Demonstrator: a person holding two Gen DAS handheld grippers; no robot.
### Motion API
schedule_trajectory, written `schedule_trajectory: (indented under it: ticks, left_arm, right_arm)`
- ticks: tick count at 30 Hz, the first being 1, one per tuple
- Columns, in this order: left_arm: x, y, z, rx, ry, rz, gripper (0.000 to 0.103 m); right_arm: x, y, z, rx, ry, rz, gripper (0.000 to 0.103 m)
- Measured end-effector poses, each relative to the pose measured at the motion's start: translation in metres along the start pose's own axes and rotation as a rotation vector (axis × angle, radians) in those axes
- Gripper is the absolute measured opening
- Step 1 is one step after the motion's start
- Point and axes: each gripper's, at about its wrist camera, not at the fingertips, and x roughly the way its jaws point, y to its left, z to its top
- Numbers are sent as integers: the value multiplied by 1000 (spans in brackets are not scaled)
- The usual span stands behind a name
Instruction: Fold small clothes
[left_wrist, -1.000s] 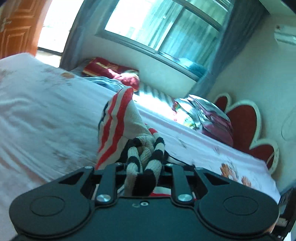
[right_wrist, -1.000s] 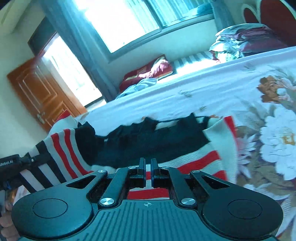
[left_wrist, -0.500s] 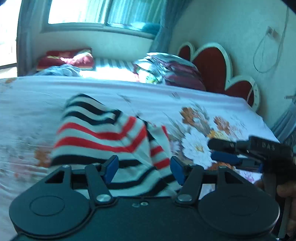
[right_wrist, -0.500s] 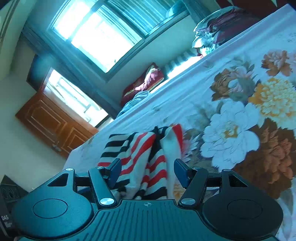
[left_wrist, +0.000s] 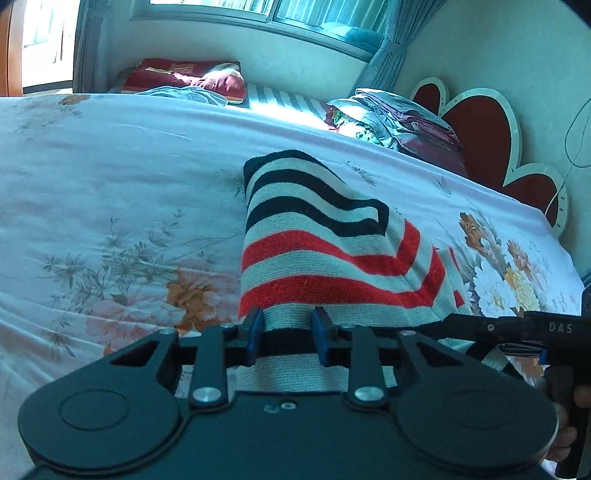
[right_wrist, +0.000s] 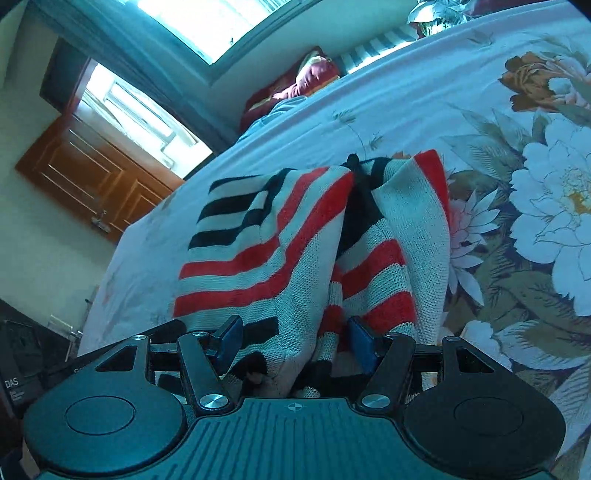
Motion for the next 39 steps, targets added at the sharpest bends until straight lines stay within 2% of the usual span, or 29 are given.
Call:
schedule_trajectory:
  ticks: [1,3,5,7,11,14,16,18,19,21,24,25,26,27,29,33,34,35,37,39]
  left_arm:
    - [1,1,0,3,2,-4,28]
    - [1,1,0,18,5,-14,28]
    - [2,-1,0,46,0,-13,27]
    - [0,-3,1,66,-16,-16,25]
    - [-9,-20,4,134,-74,-53,17]
    - [-4,-46,12,226,-72,-87,17]
    - [11,-65,14,301,-22,-80,19]
    - [33,-78,10,354,56,-76,19]
    - [38,-80,7,362,54,-78,20]
    - [41,-84,6,388,56,-72,20]
    - [41,-81,8,387,72,-83,20]
    - [40,-80,10,387,78,-88,20]
    - [38,-79,14,392,78,-93,19]
    - [35,-78,18,391,63,-102,20]
    - [33,-74,25,372,33,-114,20]
    - [45,-70,41,346,29,-103,19]
    - [49,-70,44,344,35,-103,19]
    - [52,-70,45,345,40,-104,19]
    - [60,-72,44,363,70,-108,19]
    - [72,-75,39,400,129,-98,19]
  right_arm:
    - [3,2,0,-11,1,-9,62]
    - [8,11,-1,-57,0,-54,38]
    - [11,19,-2,-100,-11,-73,22]
    - [8,33,-4,-184,-35,-114,19]
    - [-22,61,-16,-374,-154,-156,18]
    - [-43,63,-24,-431,-243,-191,18]
    - [-43,46,-26,-396,-245,-215,18]
    - [-26,19,-30,-325,-186,-258,18]
    - [-19,2,-33,-250,-147,-251,18]
    - [-28,-18,-36,-155,-178,-189,18]
    - [-38,-15,-31,-131,-188,-170,18]
    - [-40,-14,-28,-123,-190,-162,26]
    - [-44,-16,-23,-105,-203,-157,39]
    - [-49,-19,-18,-90,-229,-145,45]
    - [-51,-29,-1,-33,-249,-125,48]
    - [-35,-42,38,53,-204,-100,47]
    - [-32,-43,44,50,-196,-100,34]
    - [-30,-42,48,27,-193,-103,8]
    - [-29,-41,52,-41,-221,-127,8]
    - [-17,-43,48,-99,-174,-210,8]
